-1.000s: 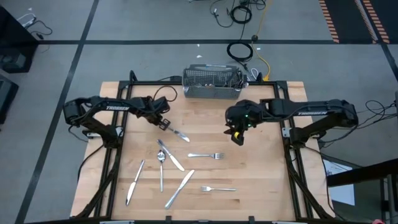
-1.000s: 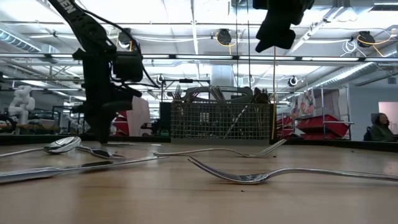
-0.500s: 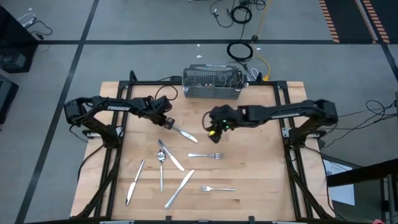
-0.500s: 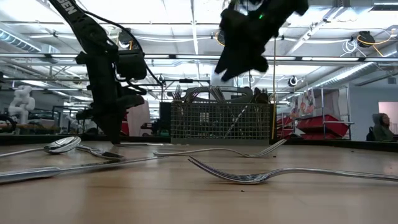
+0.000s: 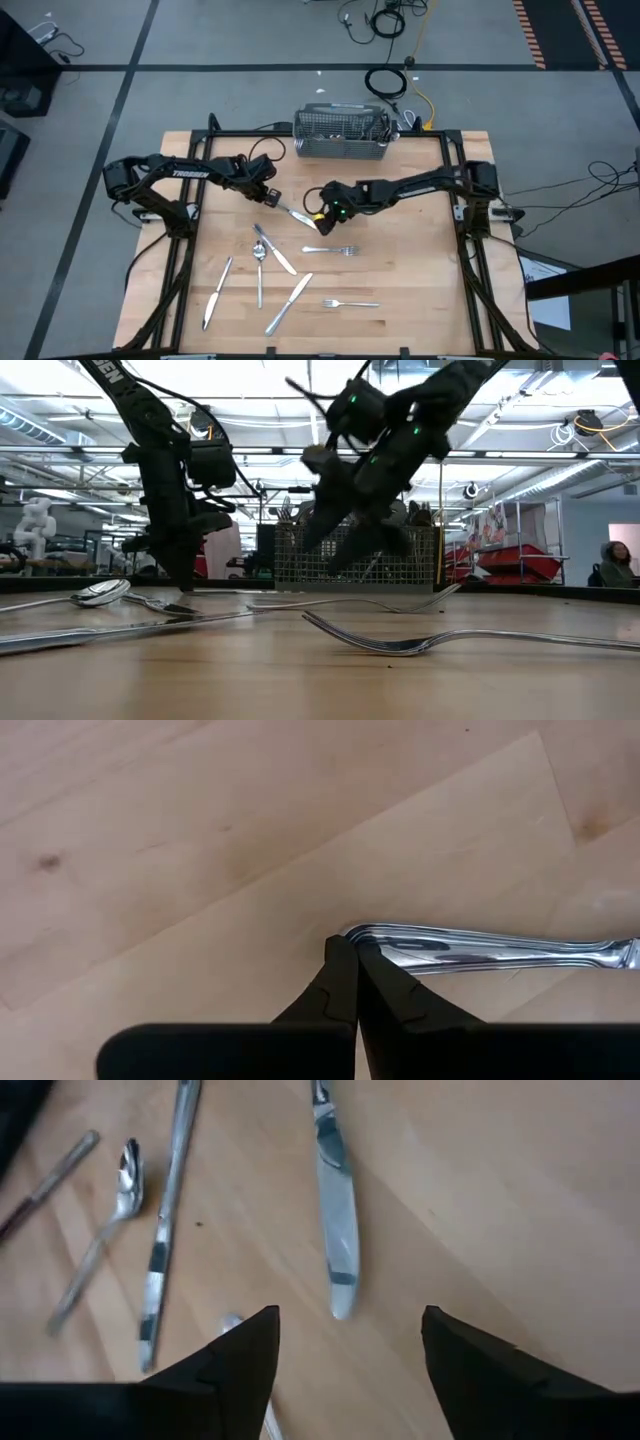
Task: Sort silverware
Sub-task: Put the silver table knife into the silverware organizer
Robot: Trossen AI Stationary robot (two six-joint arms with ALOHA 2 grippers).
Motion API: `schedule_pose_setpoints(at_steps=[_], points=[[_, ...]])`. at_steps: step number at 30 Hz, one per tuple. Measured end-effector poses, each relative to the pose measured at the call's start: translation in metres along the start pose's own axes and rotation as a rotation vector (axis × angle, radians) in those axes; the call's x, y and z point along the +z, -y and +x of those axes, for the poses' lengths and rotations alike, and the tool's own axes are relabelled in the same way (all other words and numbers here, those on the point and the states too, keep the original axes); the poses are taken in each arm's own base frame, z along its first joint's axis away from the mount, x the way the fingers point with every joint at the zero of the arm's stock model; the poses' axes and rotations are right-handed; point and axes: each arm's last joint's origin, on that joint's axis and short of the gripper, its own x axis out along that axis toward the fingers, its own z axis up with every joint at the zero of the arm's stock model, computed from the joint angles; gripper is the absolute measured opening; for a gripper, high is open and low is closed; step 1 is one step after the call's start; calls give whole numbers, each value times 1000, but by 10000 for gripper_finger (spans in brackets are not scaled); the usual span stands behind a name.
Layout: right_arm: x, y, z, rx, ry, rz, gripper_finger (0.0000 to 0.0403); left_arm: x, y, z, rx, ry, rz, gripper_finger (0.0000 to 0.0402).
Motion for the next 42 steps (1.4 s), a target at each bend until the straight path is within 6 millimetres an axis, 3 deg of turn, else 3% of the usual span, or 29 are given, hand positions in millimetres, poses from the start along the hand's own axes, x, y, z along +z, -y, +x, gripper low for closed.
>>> schedule_pose_setpoints(at_steps=[7,28,35,42], points=[[-4,8,27,61,-41,80,239,3,2,0,-26,33,-22,5],[-3,15,34,21,-33,128,238,7,5,8,-52,40,-47,5],[-10,14,52,130,-103,130,238,7,5,8,-54,40,-49,5],[-10,12,54,172,-111,113,238,7,5,8,-56,41,-74,5]])
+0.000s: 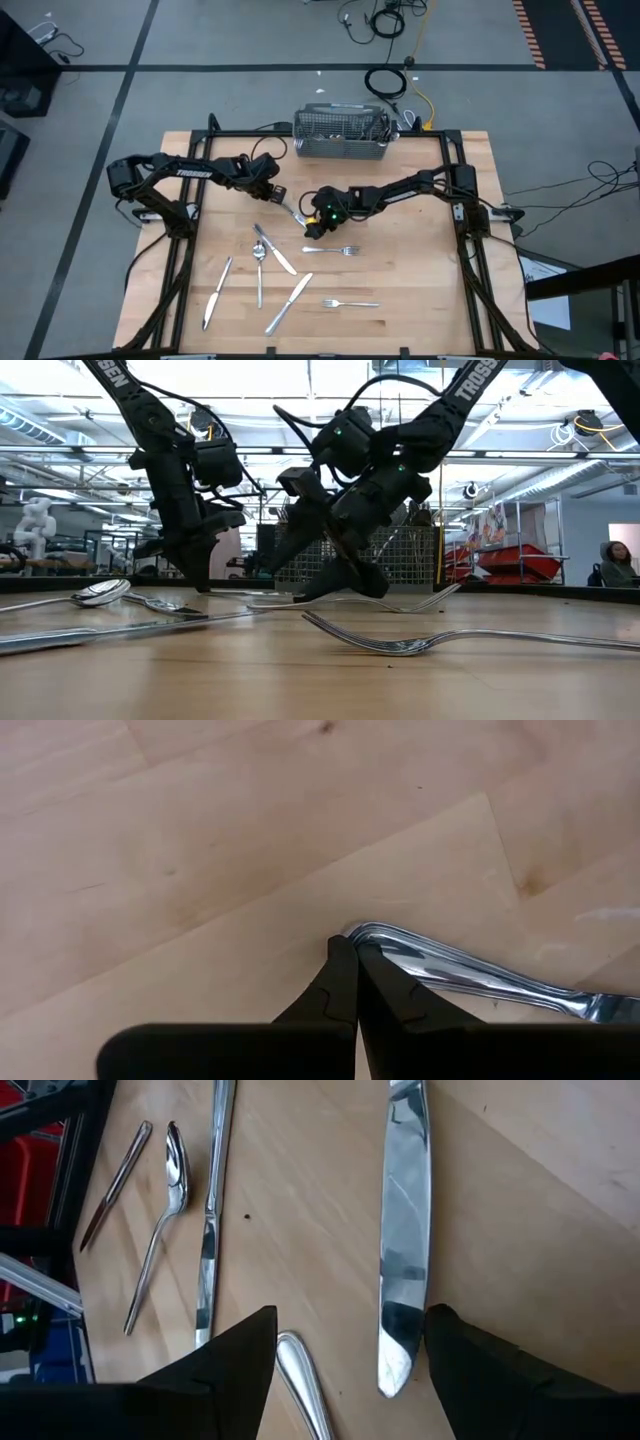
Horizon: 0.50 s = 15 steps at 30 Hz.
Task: Sort silverware
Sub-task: Put the silver table knife into the silverware organizer
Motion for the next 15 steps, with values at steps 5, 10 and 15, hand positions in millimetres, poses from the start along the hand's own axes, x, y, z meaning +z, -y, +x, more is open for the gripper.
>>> schedule_pose_setpoints(at_steps=[5,10,15], points=[[-1,3,0,-20,-16,11,196,1,1,1,-13,14,-17,5],[-2,5,1,-26,-22,-52,91,2,2,1,-23,25,-23,5],[-2,4,1,-16,-29,-108,10,4,3,1,-31,42,-24,5]])
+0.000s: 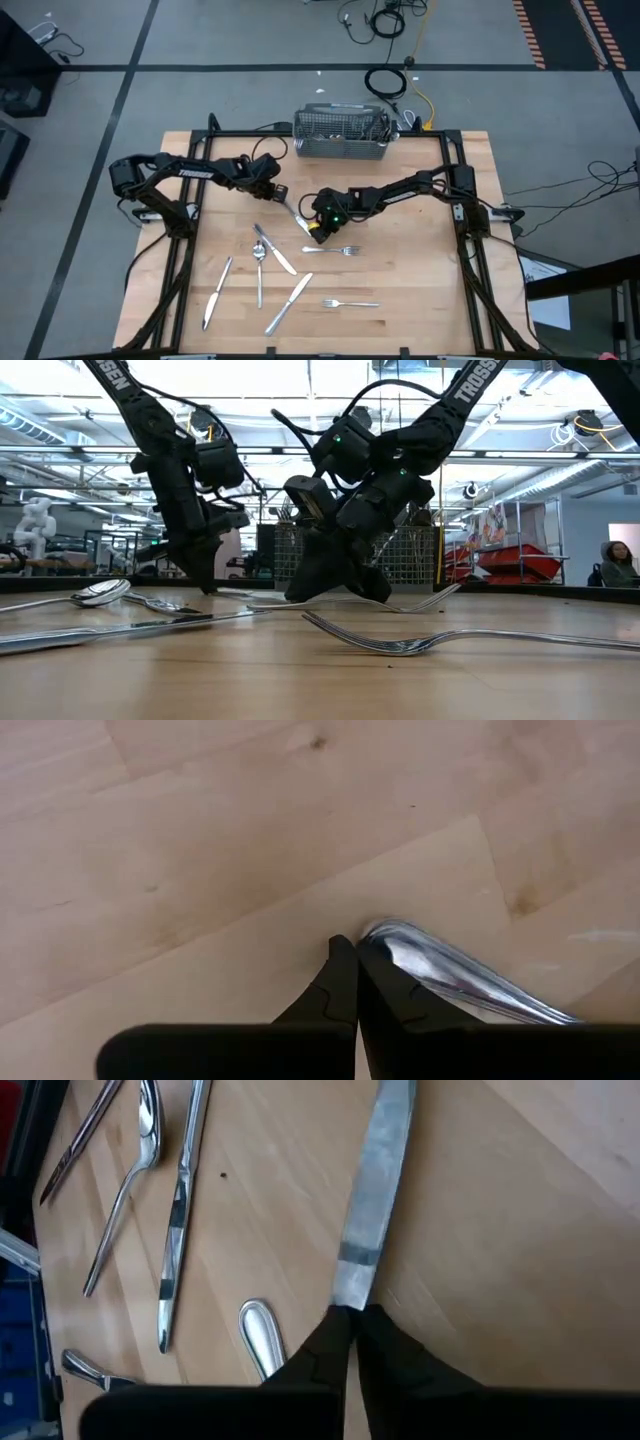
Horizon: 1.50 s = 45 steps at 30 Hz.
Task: Sort silverware
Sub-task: Put the silver table knife into the silverware organizer
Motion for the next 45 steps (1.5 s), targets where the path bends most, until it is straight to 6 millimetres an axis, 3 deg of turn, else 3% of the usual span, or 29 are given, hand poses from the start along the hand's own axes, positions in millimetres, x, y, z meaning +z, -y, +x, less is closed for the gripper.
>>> schedule_pose_setpoints(at_steps=[11,20,25,29,35,45], points=[[-1,1,-2,-5,-28,2,1,6,7,-7,-55,39,68,14],[-6,2,-6,-65,-64,-3,0,14,24,-49,-216,76,304,59],[-7,-3,-26,-166,-52,-39,0,19,31,-74,-269,186,439,65],[-6,-1,-41,-239,-64,-59,0,22,40,-81,-345,248,626,65],[-7,-9,-65,-347,-117,-128,1,25,54,-81,-409,267,875,66],[15,-42,-95,-424,-110,-260,1,36,62,-54,-319,233,926,66]])
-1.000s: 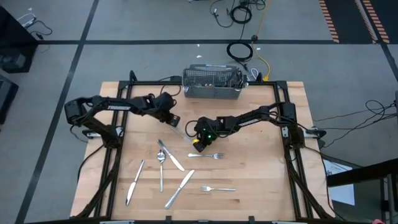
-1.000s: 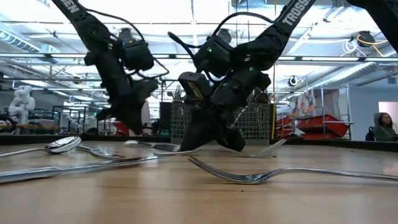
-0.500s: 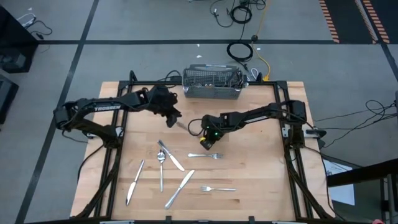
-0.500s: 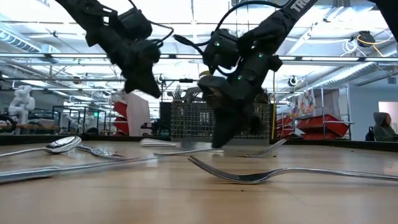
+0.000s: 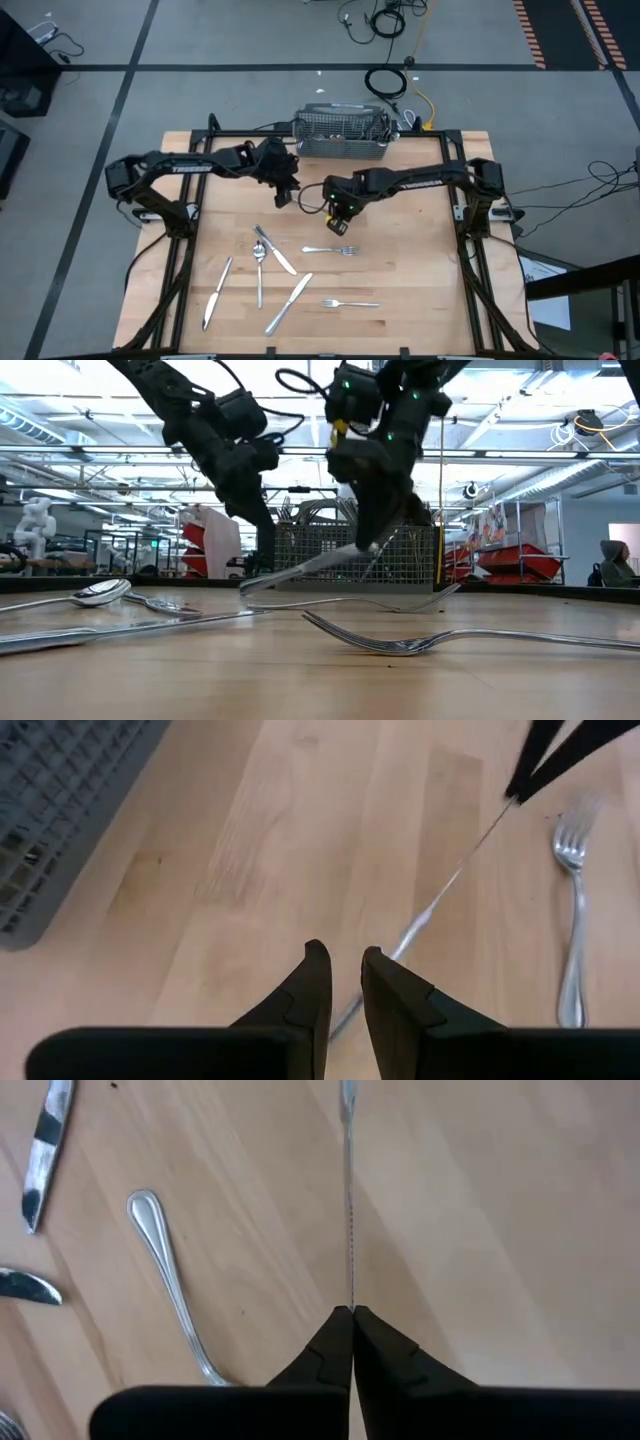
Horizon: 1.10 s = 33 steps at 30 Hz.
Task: Sort silverware
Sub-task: Put the silver table knife into the silverware organizer
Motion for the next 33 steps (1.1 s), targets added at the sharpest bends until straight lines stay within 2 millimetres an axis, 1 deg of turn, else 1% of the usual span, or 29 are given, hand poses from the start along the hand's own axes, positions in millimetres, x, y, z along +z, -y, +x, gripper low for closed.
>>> schedule_pose_setpoints(at_steps=[6,9,12,14,17,23,26,29,33], points=[[11,-5,-26,-73,-16,-56,1,3,-1,2,-6,6,-5,66],[15,-7,-29,-64,5,-60,0,8,1,2,-57,59,22,66],[16,-7,-30,-60,14,-59,0,11,4,2,-124,100,88,66],[16,-8,-30,-59,14,-56,0,12,5,4,-171,119,110,72],[16,-8,-30,-58,13,-56,0,8,6,9,-202,79,100,99],[16,-8,-30,-56,11,-60,0,6,10,25,-147,55,123,176],[16,-8,-30,-55,11,-73,0,5,13,34,-144,56,134,206],[16,-8,-30,-54,11,-81,0,4,17,40,-156,46,139,222],[16,-8,-30,-53,12,-87,0,5,23,47,-170,51,158,226]])
